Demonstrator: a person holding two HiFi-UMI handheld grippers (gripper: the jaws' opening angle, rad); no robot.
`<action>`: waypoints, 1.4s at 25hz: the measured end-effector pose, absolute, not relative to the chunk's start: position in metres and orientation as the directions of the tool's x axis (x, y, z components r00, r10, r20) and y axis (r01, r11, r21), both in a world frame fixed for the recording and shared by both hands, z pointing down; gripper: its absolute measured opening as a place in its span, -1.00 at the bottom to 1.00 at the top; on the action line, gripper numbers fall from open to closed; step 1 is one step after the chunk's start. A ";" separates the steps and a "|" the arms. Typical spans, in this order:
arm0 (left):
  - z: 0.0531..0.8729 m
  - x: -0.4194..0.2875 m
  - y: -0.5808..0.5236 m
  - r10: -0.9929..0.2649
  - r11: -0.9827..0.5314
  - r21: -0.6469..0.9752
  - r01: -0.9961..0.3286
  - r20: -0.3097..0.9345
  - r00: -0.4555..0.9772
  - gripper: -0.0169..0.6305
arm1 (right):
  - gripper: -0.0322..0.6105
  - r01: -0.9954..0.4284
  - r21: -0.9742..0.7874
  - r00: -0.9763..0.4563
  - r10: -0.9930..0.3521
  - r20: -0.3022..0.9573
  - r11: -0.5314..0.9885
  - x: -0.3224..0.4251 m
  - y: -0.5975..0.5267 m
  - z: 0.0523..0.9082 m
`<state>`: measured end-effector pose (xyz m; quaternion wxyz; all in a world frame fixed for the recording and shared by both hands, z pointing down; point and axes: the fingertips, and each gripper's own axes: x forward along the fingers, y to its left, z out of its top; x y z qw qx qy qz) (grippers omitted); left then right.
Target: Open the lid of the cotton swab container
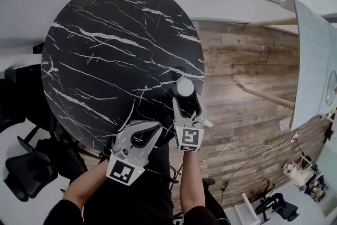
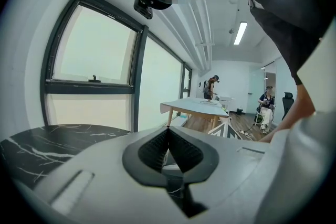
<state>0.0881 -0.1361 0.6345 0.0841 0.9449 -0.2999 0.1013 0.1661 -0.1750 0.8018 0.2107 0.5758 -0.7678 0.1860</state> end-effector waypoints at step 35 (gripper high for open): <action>0.656 0.068 -0.168 -0.592 -0.752 0.163 -0.638 0.258 0.763 -0.94 | -0.06 -0.946 0.117 -0.165 -0.757 0.633 0.303 0.163 -0.214 0.826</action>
